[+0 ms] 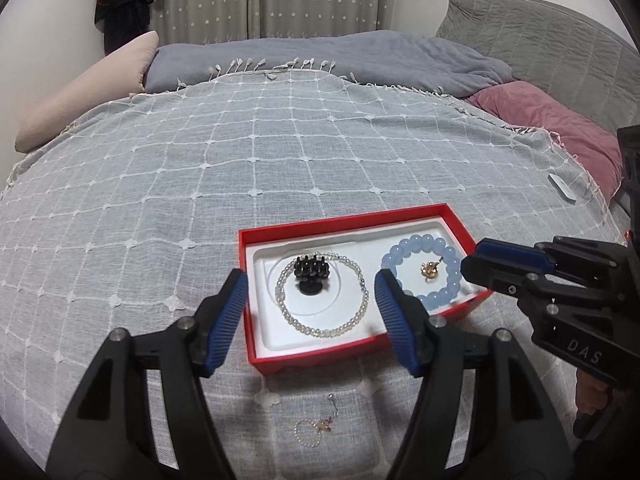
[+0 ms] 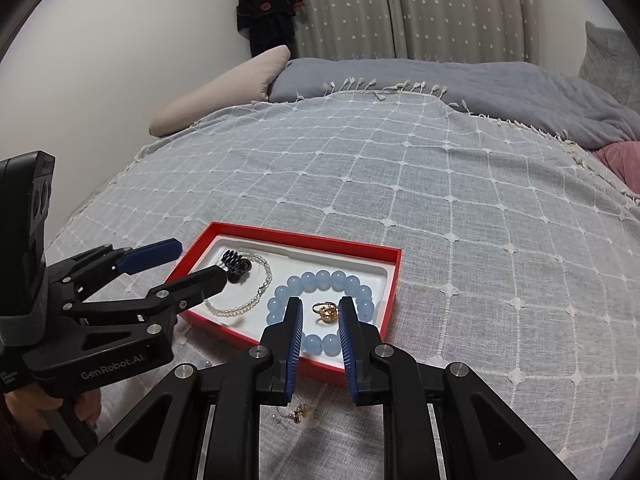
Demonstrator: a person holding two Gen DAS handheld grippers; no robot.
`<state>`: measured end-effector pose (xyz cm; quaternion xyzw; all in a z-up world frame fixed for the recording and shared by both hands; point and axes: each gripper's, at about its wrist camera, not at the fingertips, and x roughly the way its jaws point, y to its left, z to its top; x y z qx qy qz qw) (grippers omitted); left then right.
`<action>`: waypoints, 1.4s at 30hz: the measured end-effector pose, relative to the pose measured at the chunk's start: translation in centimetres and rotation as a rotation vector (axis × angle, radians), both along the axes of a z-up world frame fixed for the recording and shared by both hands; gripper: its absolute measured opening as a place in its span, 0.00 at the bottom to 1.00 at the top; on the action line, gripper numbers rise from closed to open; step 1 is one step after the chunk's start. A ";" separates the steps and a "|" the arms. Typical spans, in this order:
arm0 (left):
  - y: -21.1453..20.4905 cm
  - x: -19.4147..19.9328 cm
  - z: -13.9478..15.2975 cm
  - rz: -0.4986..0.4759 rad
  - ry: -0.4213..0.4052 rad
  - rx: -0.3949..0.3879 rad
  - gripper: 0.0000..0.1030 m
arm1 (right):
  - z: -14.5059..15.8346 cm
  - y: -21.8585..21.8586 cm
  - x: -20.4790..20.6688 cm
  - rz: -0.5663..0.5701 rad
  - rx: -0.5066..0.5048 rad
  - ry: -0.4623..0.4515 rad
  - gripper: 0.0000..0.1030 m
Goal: Organize jewelry
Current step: 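Lower right tool's ring onto the blue bracelet while left tool releases the clip inside, then withdraw both open tools from the red box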
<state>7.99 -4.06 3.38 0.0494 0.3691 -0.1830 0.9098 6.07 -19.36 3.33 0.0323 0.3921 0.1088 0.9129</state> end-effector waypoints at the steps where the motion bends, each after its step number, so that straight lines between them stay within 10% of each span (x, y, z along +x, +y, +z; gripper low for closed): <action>1: 0.1 -0.2 0.1 -0.003 -0.004 0.003 0.67 | 0.1 0.0 -0.2 0.004 -0.004 -0.002 0.18; 19: 1.8 -4.1 -0.3 -0.048 0.015 0.047 0.82 | 0.3 0.8 -4.1 0.074 -0.085 -0.007 0.21; 22: 2.2 -4.5 -0.8 -0.050 0.030 0.058 0.82 | 0.0 0.7 -4.5 0.081 -0.090 0.001 0.30; 25: 2.6 -5.0 -1.3 -0.059 0.044 0.069 0.82 | -0.3 0.6 -5.1 0.085 -0.089 -0.008 0.61; 42: 6.2 -6.4 -5.8 -0.021 0.150 0.126 0.92 | -3.2 1.0 -6.8 0.116 -0.142 0.003 0.68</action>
